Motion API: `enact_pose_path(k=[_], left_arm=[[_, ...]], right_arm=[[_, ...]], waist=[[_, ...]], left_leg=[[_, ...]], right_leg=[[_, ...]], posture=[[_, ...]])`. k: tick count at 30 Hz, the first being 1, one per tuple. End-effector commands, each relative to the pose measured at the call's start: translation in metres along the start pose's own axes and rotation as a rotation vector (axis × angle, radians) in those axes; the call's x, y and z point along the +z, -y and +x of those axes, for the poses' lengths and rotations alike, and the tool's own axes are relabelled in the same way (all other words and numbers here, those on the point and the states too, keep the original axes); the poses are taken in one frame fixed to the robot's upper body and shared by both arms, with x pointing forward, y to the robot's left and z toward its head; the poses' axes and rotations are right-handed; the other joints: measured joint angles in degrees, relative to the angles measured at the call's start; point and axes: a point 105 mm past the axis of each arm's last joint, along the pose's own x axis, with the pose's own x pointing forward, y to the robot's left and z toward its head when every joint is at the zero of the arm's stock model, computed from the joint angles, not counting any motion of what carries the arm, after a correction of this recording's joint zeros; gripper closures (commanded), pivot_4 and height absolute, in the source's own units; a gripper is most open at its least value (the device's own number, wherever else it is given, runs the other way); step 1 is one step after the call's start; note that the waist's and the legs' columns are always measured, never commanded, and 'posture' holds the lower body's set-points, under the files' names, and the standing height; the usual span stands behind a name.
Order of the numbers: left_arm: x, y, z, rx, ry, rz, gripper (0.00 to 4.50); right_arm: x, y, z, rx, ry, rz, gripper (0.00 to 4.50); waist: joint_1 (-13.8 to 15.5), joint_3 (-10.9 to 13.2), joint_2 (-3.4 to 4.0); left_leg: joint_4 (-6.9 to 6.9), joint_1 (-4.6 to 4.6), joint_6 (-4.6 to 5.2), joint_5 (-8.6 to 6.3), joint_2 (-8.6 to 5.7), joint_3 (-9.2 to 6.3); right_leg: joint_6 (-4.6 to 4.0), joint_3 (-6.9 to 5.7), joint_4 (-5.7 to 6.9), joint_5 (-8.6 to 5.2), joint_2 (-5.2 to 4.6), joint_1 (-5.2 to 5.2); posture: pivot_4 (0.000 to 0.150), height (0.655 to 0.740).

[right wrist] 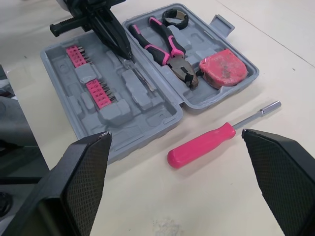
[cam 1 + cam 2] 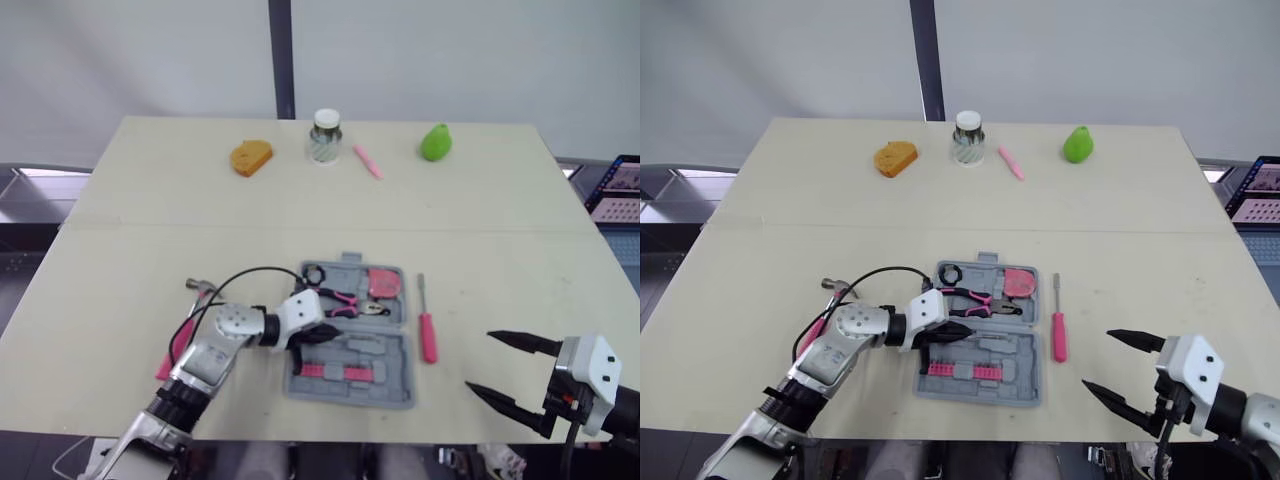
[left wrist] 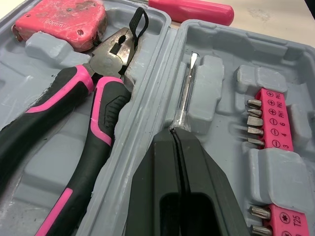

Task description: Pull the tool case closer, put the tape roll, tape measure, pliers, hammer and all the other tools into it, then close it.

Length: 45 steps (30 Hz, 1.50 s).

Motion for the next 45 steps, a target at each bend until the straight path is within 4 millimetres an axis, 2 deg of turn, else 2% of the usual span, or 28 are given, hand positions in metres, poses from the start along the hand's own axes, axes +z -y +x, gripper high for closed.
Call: enact_pose_path(k=[1, 15, 23, 30, 45], left_arm=[[-0.012, 0.007, 0.005, -0.030, -0.065, 0.012, 4.46], [-0.033, 0.016, 0.011, -0.067, -0.172, 0.035, 4.46], [-0.043, 0.017, 0.017, -0.077, -0.218, 0.047, 4.46], [-0.046, 0.020, 0.022, -0.092, -0.235, 0.050, 4.46], [-0.059, 0.029, 0.031, -0.137, -0.300, 0.060, 4.46]], right_arm=[[0.006, 0.001, -0.004, -0.014, 0.016, -0.021, 0.00], [0.005, 0.001, -0.007, -0.020, 0.007, -0.022, 0.00], [0.005, 0.000, -0.007, -0.024, 0.006, -0.020, 0.00], [0.005, 0.000, -0.009, -0.027, 0.005, -0.018, 0.00], [0.005, 0.001, -0.006, -0.025, 0.006, -0.016, 0.00]], waist=[[0.0, 0.0, 0.00], [0.1, -0.2, 0.20], [0.4, -0.7, 0.60], [1.1, -0.8, 0.79], [1.7, -1.1, 1.02]], left_leg=[[0.00, 0.00, 0.00, 0.00, 0.00, 0.00], [0.00, 0.07, 0.05, -0.03, -0.02, -0.03], [0.00, 0.16, 0.12, -0.08, -0.05, -0.07], [-0.02, 0.84, 0.15, -0.40, 0.00, -0.08], [-0.01, 0.89, 0.33, -0.58, -0.07, -0.07]], right_leg=[[0.00, 0.00, 0.00, 0.00, 0.00, 0.00], [0.00, 0.01, -0.09, 0.00, -0.03, 0.11], [0.05, 0.04, -0.46, 0.03, -0.03, 0.30], [0.05, 0.14, -0.76, 0.02, -0.06, 1.05], [0.05, 0.71, -0.92, 0.02, -0.20, 1.17]], posture=[[0.150, 0.6950], [0.150, 0.6950], [0.150, 0.6950], [0.150, 0.6950], [0.150, 0.6950]])
